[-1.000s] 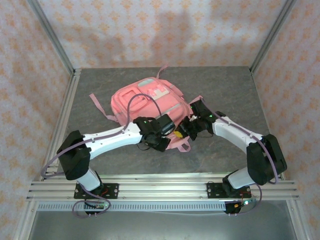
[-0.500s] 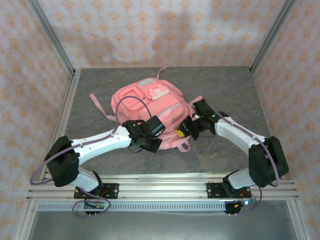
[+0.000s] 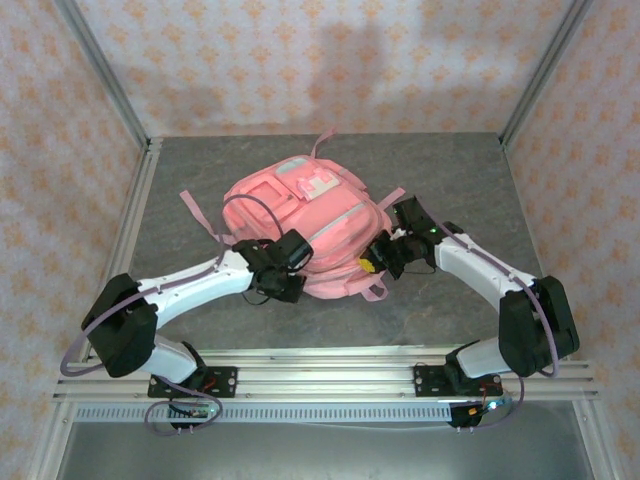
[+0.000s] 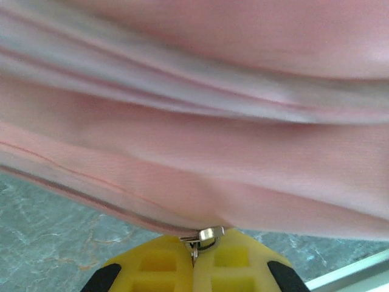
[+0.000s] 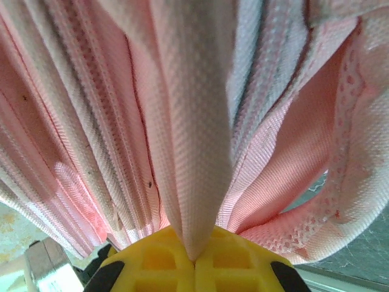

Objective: Pack the student bag
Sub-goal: Zip the student bag at the center of the table.

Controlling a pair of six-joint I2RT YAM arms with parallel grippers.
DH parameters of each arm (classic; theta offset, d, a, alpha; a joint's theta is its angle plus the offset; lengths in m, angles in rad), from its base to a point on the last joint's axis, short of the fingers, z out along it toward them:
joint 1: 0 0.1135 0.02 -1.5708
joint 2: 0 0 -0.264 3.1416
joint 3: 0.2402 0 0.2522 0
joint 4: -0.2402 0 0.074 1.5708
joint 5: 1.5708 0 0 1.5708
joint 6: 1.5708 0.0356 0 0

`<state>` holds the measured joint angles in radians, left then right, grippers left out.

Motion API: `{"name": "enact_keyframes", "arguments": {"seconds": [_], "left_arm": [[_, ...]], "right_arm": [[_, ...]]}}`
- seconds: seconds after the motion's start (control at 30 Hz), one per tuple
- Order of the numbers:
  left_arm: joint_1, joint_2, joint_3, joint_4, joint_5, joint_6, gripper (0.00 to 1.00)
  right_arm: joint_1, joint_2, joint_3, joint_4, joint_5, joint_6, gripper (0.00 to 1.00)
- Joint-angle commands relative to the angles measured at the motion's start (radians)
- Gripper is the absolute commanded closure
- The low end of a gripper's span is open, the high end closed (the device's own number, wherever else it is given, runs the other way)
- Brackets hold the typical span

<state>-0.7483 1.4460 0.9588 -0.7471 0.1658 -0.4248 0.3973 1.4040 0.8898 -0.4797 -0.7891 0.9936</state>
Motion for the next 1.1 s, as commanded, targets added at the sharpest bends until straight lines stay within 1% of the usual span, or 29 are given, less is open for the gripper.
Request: {"name": "enact_keyframes", "arguments": {"seconds": [0.0, 0.17, 0.27, 0.37, 0.43, 0.6, 0.7, 0.77, 0.8, 0.83, 0.93, 1.07], "left_arm": [[0.063, -0.031, -0.036, -0.107, -0.040, -0.005, 1.00], [0.138, -0.013, -0.031, -0.124, -0.055, -0.002, 1.00], [0.186, 0.016, -0.009, -0.150, -0.101, -0.009, 1.00], [0.242, 0.048, 0.015, -0.168, -0.131, -0.027, 1.00], [0.278, 0.072, 0.033, -0.168, -0.133, -0.034, 1.00], [0.316, 0.161, 0.112, -0.168, -0.166, -0.023, 0.99], [0.342, 0.209, 0.178, -0.191, -0.193, -0.007, 0.95], [0.366, 0.221, 0.211, -0.199, -0.196, 0.001, 0.91], [0.380, 0.226, 0.221, -0.199, -0.195, 0.006, 0.86], [0.390, 0.229, 0.229, -0.198, -0.195, 0.014, 0.82], [0.424, 0.238, 0.237, -0.194, -0.189, 0.027, 0.72], [0.463, 0.238, 0.208, -0.153, -0.135, 0.037, 0.66]], "right_arm": [[-0.035, -0.025, -0.011, -0.049, 0.106, -0.002, 1.00], [-0.035, -0.018, 0.001, -0.083, 0.128, -0.053, 1.00], [-0.030, -0.017, 0.020, -0.135, 0.168, -0.119, 1.00], [-0.009, -0.014, 0.020, -0.150, 0.169, -0.168, 1.00], [0.031, 0.000, 0.028, -0.160, 0.169, -0.212, 1.00], [0.215, 0.105, 0.104, -0.219, 0.176, -0.352, 1.00], [0.316, 0.152, 0.155, -0.225, 0.177, -0.413, 1.00], [0.373, 0.171, 0.198, -0.239, 0.203, -0.455, 1.00], [0.396, 0.180, 0.214, -0.239, 0.209, -0.465, 1.00], [0.412, 0.192, 0.225, -0.229, 0.203, -0.469, 1.00], [0.445, 0.223, 0.251, -0.201, 0.170, -0.479, 0.93], [0.484, 0.281, 0.319, -0.201, 0.164, -0.513, 0.88]]}}
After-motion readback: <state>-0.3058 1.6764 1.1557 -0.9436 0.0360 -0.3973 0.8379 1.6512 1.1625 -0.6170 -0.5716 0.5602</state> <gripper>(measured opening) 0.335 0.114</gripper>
